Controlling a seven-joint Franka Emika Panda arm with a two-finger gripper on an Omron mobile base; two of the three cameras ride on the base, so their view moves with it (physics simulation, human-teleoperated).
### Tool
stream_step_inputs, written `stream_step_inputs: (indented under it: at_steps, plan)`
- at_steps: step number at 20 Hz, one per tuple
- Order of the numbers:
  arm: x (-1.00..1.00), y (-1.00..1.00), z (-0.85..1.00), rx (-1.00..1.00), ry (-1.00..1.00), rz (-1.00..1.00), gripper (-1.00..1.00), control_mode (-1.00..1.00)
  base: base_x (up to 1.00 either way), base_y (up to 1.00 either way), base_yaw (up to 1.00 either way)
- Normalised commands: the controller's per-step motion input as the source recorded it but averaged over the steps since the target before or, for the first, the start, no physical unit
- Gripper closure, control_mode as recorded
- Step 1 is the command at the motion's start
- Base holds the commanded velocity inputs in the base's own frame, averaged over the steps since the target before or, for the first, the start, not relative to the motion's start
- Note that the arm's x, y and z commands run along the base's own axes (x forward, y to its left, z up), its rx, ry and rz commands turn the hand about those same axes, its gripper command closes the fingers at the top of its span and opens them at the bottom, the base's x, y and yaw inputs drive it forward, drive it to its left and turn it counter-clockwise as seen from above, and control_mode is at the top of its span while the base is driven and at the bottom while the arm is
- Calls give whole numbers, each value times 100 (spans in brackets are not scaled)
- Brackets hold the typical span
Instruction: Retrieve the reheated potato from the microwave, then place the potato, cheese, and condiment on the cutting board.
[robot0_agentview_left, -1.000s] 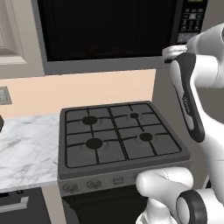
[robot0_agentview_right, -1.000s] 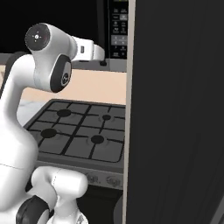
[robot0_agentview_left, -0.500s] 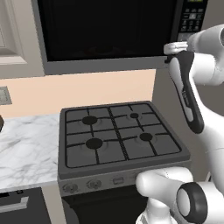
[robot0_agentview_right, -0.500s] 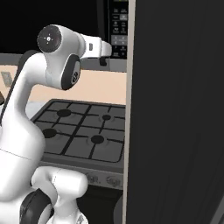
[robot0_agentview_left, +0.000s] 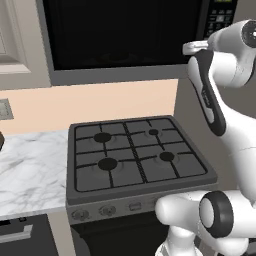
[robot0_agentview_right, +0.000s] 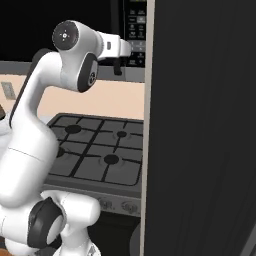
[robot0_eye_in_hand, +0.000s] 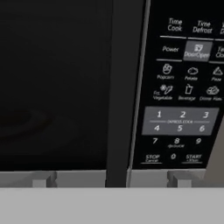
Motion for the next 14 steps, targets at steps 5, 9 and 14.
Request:
stream_step_inputs:
  at_steps: [5,9,14]
  plan:
    - [41,-5,0,1,0,0,-100,-100,0,0,0]
    - [41,-5,0,0,3,0,-100,-100,0,0,0]
    - [42,-3,-2,5,8,1,-100,-100,0,0,0]
